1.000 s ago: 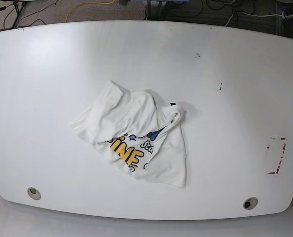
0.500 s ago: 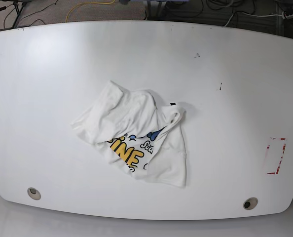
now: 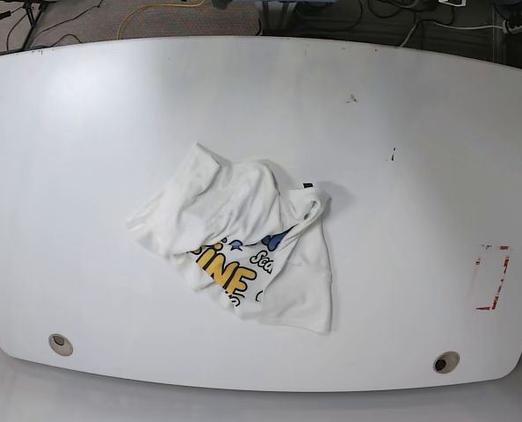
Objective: Layout the t-shirt on the table in an organized manner, then fold the t-shirt properly
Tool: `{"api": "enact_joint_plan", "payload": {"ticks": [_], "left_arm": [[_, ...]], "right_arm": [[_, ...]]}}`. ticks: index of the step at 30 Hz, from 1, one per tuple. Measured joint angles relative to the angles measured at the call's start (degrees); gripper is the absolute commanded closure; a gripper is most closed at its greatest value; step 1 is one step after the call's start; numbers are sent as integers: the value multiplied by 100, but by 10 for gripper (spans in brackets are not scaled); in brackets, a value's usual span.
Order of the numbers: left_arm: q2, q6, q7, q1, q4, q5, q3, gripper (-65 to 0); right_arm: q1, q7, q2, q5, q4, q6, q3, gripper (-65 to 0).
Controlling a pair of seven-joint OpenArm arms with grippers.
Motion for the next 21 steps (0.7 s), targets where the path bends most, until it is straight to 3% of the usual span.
{"api": "enact_joint_plan", "payload": {"ticks": [10, 21], "left_arm": [[4, -7, -4, -85, 409, -17, -166, -176], [7, -26, 7, -861, 433, -9, -175, -178]], "right_arm": [[431, -31, -9, -4, 197, 2, -4, -116], [1279, -44, 2, -24, 210, 2, 11, -122]]}}
